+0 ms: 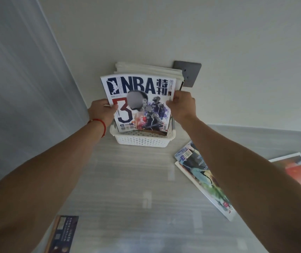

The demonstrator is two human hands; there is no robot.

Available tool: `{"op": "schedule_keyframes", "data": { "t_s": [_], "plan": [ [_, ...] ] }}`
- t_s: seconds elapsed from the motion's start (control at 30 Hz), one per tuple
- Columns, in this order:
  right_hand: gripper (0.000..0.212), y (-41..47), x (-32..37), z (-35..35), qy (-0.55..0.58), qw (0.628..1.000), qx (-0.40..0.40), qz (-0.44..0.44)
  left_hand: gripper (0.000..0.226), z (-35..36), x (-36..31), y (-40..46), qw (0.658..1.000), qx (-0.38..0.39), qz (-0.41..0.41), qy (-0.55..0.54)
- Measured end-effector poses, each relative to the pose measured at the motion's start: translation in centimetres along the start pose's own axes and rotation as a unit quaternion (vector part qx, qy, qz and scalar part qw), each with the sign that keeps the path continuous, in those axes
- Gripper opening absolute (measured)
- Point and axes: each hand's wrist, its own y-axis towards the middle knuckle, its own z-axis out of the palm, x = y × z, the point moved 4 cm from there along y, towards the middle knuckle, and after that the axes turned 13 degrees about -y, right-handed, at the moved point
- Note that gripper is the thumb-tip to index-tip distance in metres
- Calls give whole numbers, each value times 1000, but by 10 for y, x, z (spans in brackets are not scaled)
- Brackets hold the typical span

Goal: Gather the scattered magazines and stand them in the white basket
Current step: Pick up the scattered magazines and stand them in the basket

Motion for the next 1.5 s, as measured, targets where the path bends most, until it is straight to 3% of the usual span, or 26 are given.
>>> {"op": "schedule_keyframes", "data": {
  "t_s": [0.2,0.33,0.47,0.57,0.67,0.73,0.8,0.87,0.97,1.03,1.13,1.23,1.33,1.4,1.5],
  "plan": [
    [20,-1,-31,13,-17,999,-26,14,18,21,-2,-8,995,-8,69,72],
    [18,7,-28,14,-21,999,-19,20,26,25,-9,-2,992,-20,56,107],
    [36,4,-36,13,-16,999,0,35,45,26,-3,-5,995,-42,-3,85],
    [41,-10,-52,7,37,998,-7,47,33,25,1,-6,994,-29,-21,107],
    [36,-30,-87,-2,-2,999,10,43,33,22,1,-18,995,-44,-32,79],
    [37,-49,-130,-9,-47,995,42,74,33,21,-1,-40,997,-67,1,47],
    [43,-74,-186,-15,-136,979,108,109,28,25,-2,-73,989,-92,92,67],
    [72,-107,-239,-18,-244,936,217,128,32,41,6,-116,980,-49,163,99],
    [115,-148,-285,-12,-329,893,296,83,45,80,34,-181,979,74,146,119],
    [122,-165,-292,-4,-345,890,297,37,49,107,51,-219,966,151,145,149],
    [128,-186,-293,2,-359,875,319,-67,46,145,63,-264,921,262,183,222],
    [123,-206,-298,0,-369,846,342,-175,49,179,72,-292,857,341,217,319],
    [105,-219,-304,-7,-388,824,326,-252,58,200,86,-306,798,372,188,435],
    [89,-225,-308,-14,-391,822,303,-284,62,205,96,-315,793,368,148,462],
    [70,-230,-316,-33,-376,850,272,-249,64,207,109,-332,802,345,142,467]
  ]
}}
